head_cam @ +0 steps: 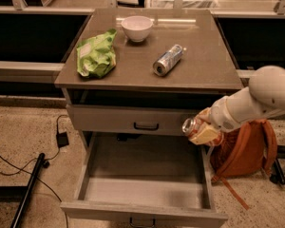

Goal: Place coke can into bottom drawer

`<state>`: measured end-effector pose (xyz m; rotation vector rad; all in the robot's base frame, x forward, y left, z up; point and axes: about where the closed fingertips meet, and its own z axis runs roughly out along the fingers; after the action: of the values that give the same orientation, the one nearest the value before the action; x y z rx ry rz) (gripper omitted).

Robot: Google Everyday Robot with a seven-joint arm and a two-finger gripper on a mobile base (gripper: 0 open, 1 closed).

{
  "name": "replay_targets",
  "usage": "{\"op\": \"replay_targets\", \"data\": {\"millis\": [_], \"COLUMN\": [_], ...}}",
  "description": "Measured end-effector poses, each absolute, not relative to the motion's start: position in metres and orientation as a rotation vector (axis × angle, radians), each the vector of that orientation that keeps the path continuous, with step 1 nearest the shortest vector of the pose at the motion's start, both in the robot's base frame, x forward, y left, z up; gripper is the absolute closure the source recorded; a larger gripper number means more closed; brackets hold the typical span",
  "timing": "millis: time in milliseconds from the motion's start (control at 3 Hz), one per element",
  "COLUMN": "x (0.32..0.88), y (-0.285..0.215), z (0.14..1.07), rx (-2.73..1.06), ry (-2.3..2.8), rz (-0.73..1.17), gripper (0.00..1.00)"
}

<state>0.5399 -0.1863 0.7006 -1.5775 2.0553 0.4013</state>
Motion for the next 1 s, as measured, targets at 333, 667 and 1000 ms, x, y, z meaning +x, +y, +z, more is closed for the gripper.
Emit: {"op": "replay_targets", "data": {"millis": [333,667,1000], "x": [0.538,0.524,0.505], "y": [-0.159,-0.122,-0.102], "z": [0.62,0.555,0.498], "rx": [-1.529,-1.562,-1.596], "ry": [1.999,1.902,1.86], "rz": [0.48,0.584,0.68], "gripper": [0.82,0.59,0.35]}}
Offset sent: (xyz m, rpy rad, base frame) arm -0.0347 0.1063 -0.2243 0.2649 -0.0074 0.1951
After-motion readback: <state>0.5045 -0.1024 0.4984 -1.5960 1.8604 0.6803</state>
